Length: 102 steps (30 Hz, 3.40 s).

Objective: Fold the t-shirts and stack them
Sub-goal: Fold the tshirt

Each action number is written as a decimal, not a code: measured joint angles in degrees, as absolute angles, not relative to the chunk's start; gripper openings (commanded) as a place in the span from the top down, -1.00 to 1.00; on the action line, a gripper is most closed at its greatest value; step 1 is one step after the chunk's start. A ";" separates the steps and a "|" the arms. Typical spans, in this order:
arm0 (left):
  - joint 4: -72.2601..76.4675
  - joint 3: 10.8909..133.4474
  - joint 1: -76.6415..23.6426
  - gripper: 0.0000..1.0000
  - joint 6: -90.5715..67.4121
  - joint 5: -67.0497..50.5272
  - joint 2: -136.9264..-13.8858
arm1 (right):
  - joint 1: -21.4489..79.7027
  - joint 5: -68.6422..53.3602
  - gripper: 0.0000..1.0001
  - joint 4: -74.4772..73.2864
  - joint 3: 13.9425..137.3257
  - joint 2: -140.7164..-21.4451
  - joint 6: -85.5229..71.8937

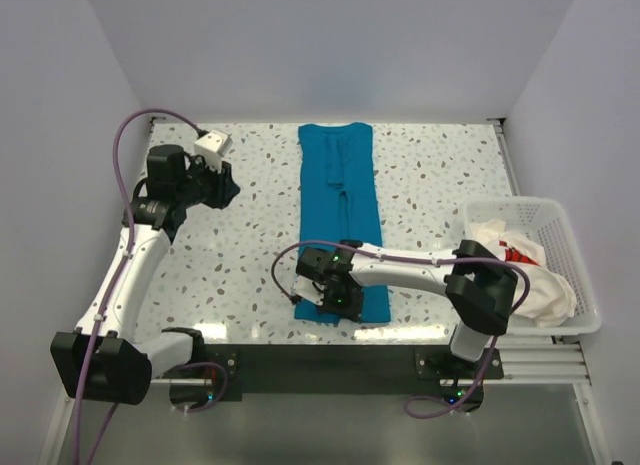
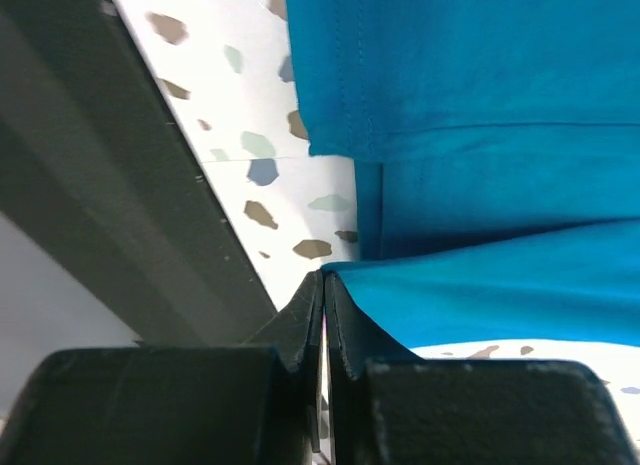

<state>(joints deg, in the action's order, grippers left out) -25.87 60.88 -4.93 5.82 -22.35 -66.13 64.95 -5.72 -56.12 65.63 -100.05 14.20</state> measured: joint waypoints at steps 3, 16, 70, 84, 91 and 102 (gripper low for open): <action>-25.98 60.88 -4.93 0.27 5.82 -22.39 -66.13 | 64.97 -6.98 1.00 -57.21 68.14 -98.52 14.41; -26.61 60.90 -4.89 0.21 5.80 -22.98 -66.13 | 64.99 -10.68 0.80 -57.91 69.80 -98.89 15.05; -23.64 41.10 -8.97 0.01 24.36 -40.93 -57.69 | 66.83 -13.52 0.34 -39.88 47.57 -85.32 39.03; -23.75 41.10 -8.97 0.01 24.36 -40.88 -59.22 | 66.83 -10.15 1.00 -36.25 45.91 -86.50 39.16; -23.79 41.12 -8.97 0.01 24.36 -40.88 -59.48 | 66.83 -9.89 1.00 -36.10 45.84 -86.13 38.46; -23.79 41.21 -8.97 0.01 24.12 -40.66 -59.72 | 66.70 -12.93 1.00 -39.29 50.57 -81.69 36.10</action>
<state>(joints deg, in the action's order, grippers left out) -23.79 41.21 -8.97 24.12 -40.66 -59.72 66.70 -12.93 -39.29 50.57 -81.69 36.10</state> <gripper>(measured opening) 0.496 0.008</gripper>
